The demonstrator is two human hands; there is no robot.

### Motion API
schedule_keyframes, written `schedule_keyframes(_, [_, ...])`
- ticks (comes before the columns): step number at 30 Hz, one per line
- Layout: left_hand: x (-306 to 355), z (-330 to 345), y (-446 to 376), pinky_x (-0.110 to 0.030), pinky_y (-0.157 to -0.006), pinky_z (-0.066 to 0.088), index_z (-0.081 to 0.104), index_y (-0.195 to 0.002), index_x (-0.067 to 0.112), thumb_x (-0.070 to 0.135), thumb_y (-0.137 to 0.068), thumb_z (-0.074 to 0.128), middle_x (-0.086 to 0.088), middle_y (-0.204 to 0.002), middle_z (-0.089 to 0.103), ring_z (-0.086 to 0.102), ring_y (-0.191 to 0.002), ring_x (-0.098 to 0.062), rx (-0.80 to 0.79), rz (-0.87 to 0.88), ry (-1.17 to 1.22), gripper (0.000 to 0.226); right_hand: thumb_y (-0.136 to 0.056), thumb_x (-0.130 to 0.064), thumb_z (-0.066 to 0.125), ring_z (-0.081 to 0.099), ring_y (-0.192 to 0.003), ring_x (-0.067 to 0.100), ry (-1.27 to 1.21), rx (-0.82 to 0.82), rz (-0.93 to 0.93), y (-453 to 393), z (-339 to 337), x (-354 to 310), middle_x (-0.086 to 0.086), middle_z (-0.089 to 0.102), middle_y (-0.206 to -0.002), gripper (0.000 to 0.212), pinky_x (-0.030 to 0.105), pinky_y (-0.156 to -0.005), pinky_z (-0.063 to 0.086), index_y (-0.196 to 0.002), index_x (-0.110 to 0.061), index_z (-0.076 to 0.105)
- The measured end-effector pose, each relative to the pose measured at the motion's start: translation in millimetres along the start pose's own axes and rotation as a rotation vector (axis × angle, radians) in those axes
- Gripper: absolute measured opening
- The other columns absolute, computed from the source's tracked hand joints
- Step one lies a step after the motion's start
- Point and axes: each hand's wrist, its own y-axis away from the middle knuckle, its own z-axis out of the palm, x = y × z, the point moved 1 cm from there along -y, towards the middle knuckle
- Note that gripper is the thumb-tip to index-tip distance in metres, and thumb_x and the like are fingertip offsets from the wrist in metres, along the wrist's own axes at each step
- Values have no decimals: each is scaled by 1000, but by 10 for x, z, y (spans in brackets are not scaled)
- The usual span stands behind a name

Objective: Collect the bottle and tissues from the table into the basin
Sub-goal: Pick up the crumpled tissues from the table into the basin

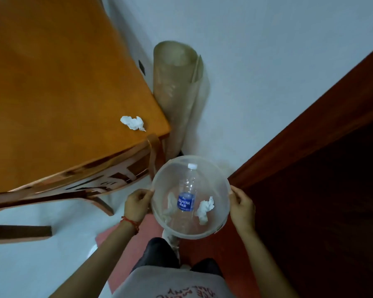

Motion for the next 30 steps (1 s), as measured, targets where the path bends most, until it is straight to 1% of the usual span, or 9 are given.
schedule_keyframes(2, [17, 25, -95, -25, -49, 56, 59, -81, 9, 28, -88, 53, -12, -77, 63, 65, -67, -25, 22, -27, 19, 21, -87, -14, 55, 62, -107, 25, 23, -24, -22, -170, 41, -88, 11, 68, -115, 27, 41, -95, 49, -112, -11, 65])
schedule_keyframes(8, [53, 73, -213, -21, -45, 55, 59, -81, 8, 29, -87, 54, -17, -81, 64, 65, -73, -32, 75, -105, 89, 23, -89, -11, 53, 58, -113, 28, 91, -99, -68, -513, 117, -284, 16, 64, -121, 29, 34, -98, 43, -116, -6, 62])
schedule_keyframes(11, [60, 97, -225, -20, -44, 54, 59, -82, 7, 30, -87, 53, -15, -79, 64, 64, -68, -27, 126, -136, 91, 24, -89, -11, 53, 59, -111, 28, 119, -160, -96, -663, 186, -336, 17, 65, -119, 28, 31, -94, 42, -115, -4, 62])
schedule_keyframes(15, [54, 136, -209, -19, -41, 53, 58, -86, 0, 27, -87, 54, -14, -75, 62, 63, -66, -28, 199, -194, 186, 27, -90, -13, 52, 61, -105, 25, 153, -254, -146, -860, 293, -403, 15, 67, -115, 27, 33, -93, 47, -114, -5, 63])
schedule_keyframes(18, [65, 230, -140, -18, -41, 52, 57, -86, 0, 25, -88, 52, -10, -73, 61, 62, -66, -26, 249, -234, 247, 25, -90, -12, 51, 60, -98, 20, 187, -339, -189, -1002, 332, -453, 14, 68, -112, 26, 26, -85, 43, -112, -5, 64])
schedule_keyframes(22, [28, 391, -43, -17, -44, 53, 58, -89, 3, 27, -89, 51, -9, -78, 63, 64, -68, -22, 317, -290, 300, 25, -91, -12, 51, 61, -102, 26, 210, -430, -220, -1204, 362, -491, 15, 67, -112, 26, 30, -88, 45, -113, -6, 63])
schedule_keyframes(25, [31, 502, 6, -17, -43, 52, 59, -92, 1, 25, -89, 51, -7, -76, 63, 63, -66, -21, 369, -291, 323, 25, -91, -13, 50, 60, -96, 20, 214, -502, -250, -1308, 362, -542, 13, 68, -111, 26, 28, -82, 44, -113, -7, 63])
schedule_keyframes(27, [52, 569, 28, -15, -40, 50, 58, -90, 1, 21, -90, 49, -5, -72, 60, 60, -63, -19, 410, -282, 329, 22, -92, -14, 49, 58, -94, 17, 234, -537, -270, -1369, 366, -564, 12, 67, -111, 26, 26, -81, 42, -114, -7, 62])
schedule_keyframes(30, [59, 634, 53, -14, -39, 49, 57, -86, 0, 21, -91, 48, -8, -68, 60, 59, -59, -19, 444, -276, 298, 23, -92, -16, 50, 59, -97, 19, 252, -563, -289, -1466, 383, -576, 12, 67, -113, 28, 27, -82, 43, -116, -7, 61])
